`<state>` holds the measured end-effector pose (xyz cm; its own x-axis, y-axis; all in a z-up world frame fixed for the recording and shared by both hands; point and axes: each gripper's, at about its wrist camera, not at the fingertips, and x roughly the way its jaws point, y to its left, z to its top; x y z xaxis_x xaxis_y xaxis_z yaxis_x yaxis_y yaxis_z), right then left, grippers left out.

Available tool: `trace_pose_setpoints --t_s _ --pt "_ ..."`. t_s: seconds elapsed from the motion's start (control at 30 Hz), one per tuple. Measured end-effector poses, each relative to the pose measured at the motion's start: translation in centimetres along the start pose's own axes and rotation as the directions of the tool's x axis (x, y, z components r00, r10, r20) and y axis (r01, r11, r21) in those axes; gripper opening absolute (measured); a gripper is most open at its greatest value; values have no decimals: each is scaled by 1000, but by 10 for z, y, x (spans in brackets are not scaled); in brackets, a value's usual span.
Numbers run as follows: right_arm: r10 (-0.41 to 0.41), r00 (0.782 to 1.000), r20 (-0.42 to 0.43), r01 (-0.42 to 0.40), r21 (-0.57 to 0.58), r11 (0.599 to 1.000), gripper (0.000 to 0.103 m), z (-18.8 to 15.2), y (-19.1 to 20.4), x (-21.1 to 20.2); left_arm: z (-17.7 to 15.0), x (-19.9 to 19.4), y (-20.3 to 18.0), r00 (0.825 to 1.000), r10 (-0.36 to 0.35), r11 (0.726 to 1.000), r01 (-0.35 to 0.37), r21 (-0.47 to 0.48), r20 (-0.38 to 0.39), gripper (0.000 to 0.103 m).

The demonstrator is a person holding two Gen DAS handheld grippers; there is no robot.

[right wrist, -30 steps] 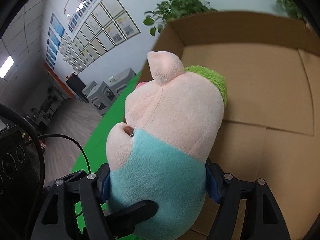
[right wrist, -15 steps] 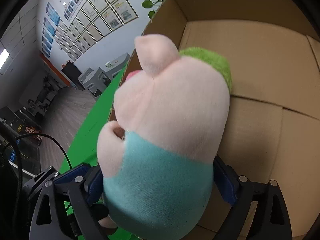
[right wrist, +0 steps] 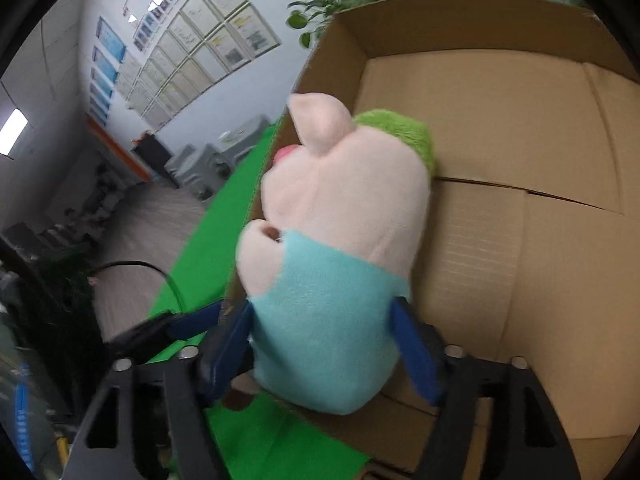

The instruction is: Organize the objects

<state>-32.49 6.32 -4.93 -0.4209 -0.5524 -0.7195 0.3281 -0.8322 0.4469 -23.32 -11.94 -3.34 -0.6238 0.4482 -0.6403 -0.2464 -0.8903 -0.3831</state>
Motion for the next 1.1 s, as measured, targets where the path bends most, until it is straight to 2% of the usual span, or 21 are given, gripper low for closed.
trace_pose_setpoints --t_s 0.1,0.17,0.23,0.4,0.43,0.5,0.53,0.57,0.6,0.63,0.67,0.73,0.77,0.83,0.87,0.97,1.03,1.07,1.1 --pt "17 1000 20 -18 32 999 58 5 7 8 -1 -1 0 1000 -15 1000 15 -3 -11 59" --pt "12 1000 17 -13 53 999 58 -9 9 7 -1 -2 -3 1000 -10 1000 11 18 -25 60" --pt "-8 1000 19 7 65 998 58 -7 18 13 -2 -2 -6 999 0 999 1 42 -38 62" --pt "-30 999 28 27 80 996 65 -5 22 22 -6 -4 -12 998 34 998 -30 57 -58 59" --pt "-31 999 31 28 81 996 68 -8 16 16 -6 -4 -13 997 44 997 -40 64 -64 58" --pt "-41 998 53 37 74 997 68 -10 15 2 -7 -4 -14 996 66 995 -60 80 -65 53" --pt "-47 995 85 42 62 997 71 -17 7 -22 -8 -5 -13 996 65 996 -60 72 -66 52" --pt "-55 992 113 49 55 997 75 -35 -5 -48 -8 -7 -11 996 63 997 -59 58 -66 49" --pt "-77 986 150 70 53 996 88 -41 -14 -70 -7 -7 -8 996 59 997 -56 44 -66 47" --pt "-123 974 190 111 70 991 94 -50 -31 -97 -7 -8 -6 996 55 998 -53 35 -65 46" --pt "-172 962 215 155 93 984 94 -56 -47 -116 -8 -9 -6 996 54 998 -52 33 -65 44" --pt "-308 921 238 277 156 948 94 -70 -85 -154 -9 -9 -6 996 60 998 -58 38 -61 43" --pt "-402 885 237 363 192 912 94 -80 -110 -175 -9 -10 -7 996 63 997 -61 40 -60 43" --pt "-535 815 221 483 249 839 93 -97 -149 -204 -9 -10 -9 996 74 996 -71 47 -59 42" --pt "-574 794 198 518 274 811 91 -105 -169 -212 -9 -10 -9 995 76 996 -73 44 -58 42" --pt "-631 767 119 577 302 759 71 -123 -213 -213 -9 -11 -9 995 80 996 -78 35 -60 42" --pt "-628 775 74 587 286 758 35 -141 -237 -208 -10 -11 -10 994 86 996 -84 40 -61 42" --pt "-618 784 60 581 279 764 23 -145 -241 -202 -10 -11 -11 994 85 996 -83 39 -63 41" --pt "-587 807 63 550 279 787 8 -148 -242 -197 -11 -12 -11 994 87 996 -85 37 -66 41"
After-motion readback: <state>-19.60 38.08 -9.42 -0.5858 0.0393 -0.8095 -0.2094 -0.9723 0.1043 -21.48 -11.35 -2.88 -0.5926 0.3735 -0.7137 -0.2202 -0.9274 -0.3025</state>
